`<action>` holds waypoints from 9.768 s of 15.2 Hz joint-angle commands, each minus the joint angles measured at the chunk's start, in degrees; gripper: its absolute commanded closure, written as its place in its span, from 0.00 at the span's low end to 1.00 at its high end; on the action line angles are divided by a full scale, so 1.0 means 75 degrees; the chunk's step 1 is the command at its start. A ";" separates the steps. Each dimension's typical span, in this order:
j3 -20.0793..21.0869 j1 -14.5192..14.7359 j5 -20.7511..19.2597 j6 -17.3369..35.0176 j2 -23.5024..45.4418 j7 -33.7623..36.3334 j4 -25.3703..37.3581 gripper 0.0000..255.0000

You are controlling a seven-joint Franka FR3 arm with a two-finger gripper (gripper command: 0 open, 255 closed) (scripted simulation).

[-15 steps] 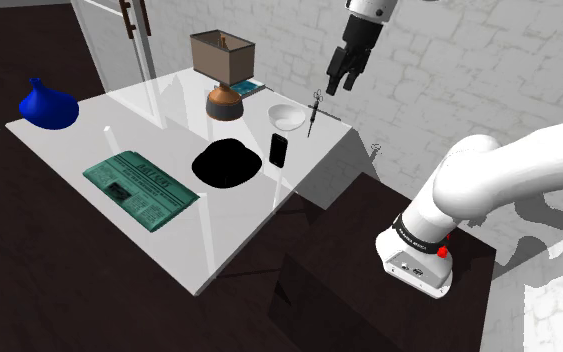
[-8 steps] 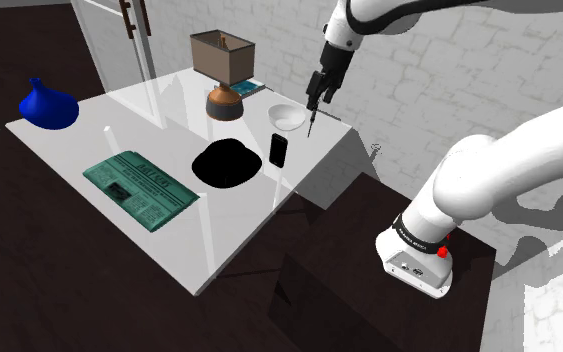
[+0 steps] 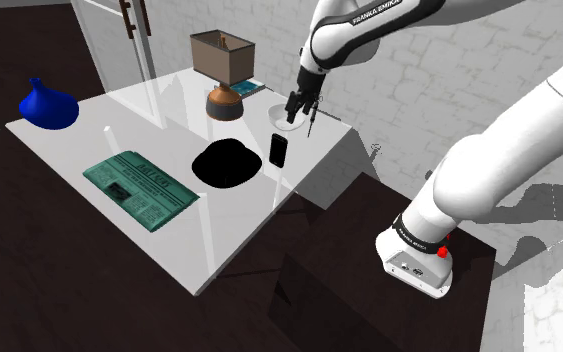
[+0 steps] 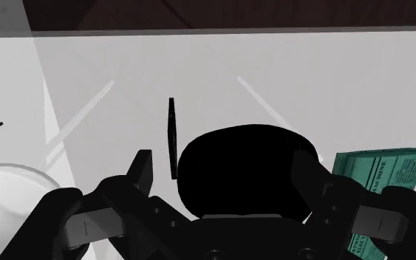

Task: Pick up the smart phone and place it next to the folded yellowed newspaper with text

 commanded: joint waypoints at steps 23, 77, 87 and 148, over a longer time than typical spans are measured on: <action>0.0064 -0.0121 0.0496 0.2849 0.4242 -0.0990 0.1810 0.00; -0.0171 0.0035 -0.0271 -0.1037 0.1673 -0.0361 0.3158 1.00; 0.0681 0.0828 -0.0560 -0.1046 0.1450 0.1436 0.2969 1.00; 0.1817 0.2574 -0.2099 0.2041 0.4817 0.5478 0.3082 1.00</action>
